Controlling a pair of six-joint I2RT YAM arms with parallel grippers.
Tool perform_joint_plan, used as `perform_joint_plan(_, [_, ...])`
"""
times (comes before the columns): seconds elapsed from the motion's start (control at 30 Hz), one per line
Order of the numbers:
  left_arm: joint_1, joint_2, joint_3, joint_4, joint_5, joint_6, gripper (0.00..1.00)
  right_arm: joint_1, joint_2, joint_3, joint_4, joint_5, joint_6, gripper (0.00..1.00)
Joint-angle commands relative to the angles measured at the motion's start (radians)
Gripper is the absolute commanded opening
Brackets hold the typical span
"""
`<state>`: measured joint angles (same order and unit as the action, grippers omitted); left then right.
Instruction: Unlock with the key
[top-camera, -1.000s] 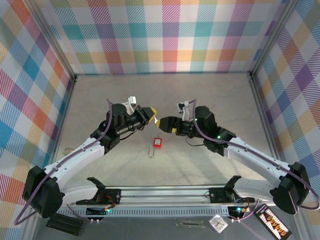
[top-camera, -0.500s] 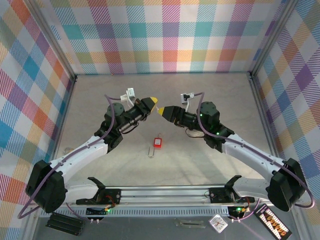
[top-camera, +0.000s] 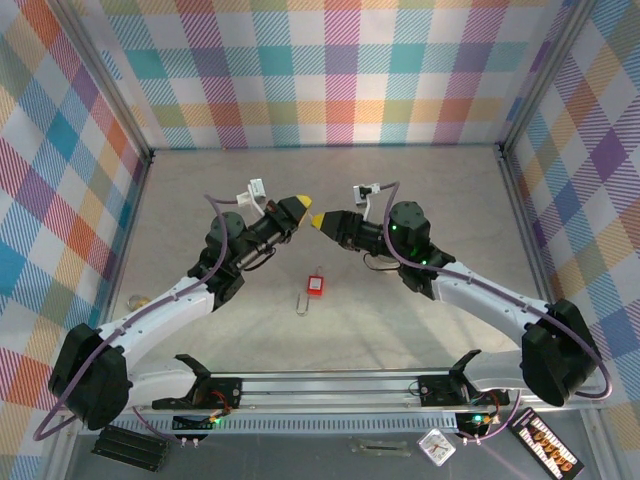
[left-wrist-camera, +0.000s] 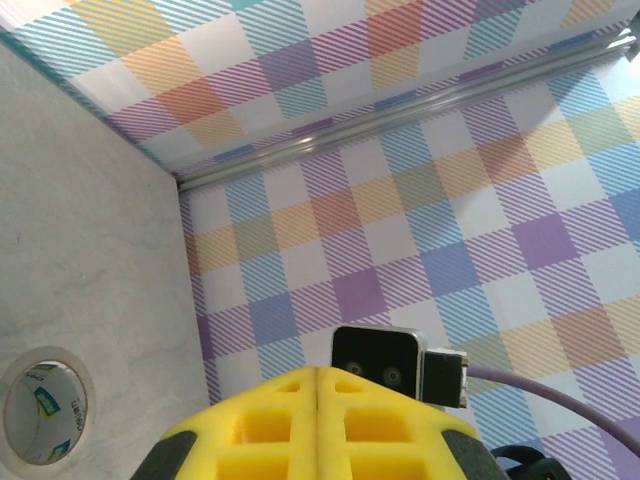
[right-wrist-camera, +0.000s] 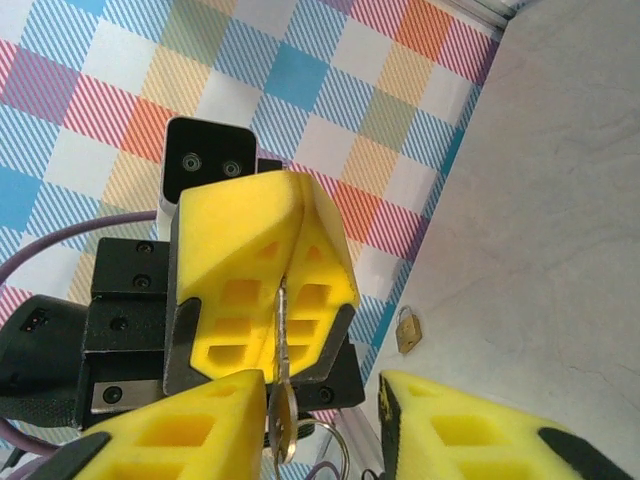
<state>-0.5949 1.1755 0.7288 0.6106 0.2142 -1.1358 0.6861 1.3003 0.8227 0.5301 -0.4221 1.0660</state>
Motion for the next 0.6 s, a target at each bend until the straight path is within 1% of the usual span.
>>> perform_joint_plan(0.0, [-0.009, -0.03, -0.008, 0.057, -0.02, 0.017, 0.0, -0.007, 0.011, 0.013, 0.077, -0.026, 0.017, 0.33])
perform_joint_plan(0.1, [-0.013, -0.029, -0.009, 0.058, -0.021, 0.017, 0.0, -0.007, 0.017, 0.017, 0.09, -0.033, 0.024, 0.28])
perform_joint_plan(0.2, [-0.019, -0.024, -0.014, 0.07, -0.022, 0.013, 0.0, -0.007, 0.023, 0.028, 0.087, -0.039, 0.025, 0.21])
perform_joint_plan(0.47, [-0.032, -0.019, -0.016, 0.056, -0.034, 0.03, 0.0, -0.003, 0.044, 0.038, 0.093, -0.065, 0.042, 0.13])
perform_joint_plan(0.57, [-0.036, -0.016, -0.017, 0.048, -0.035, 0.033, 0.0, -0.003, 0.038, 0.047, 0.086, -0.071, 0.031, 0.03])
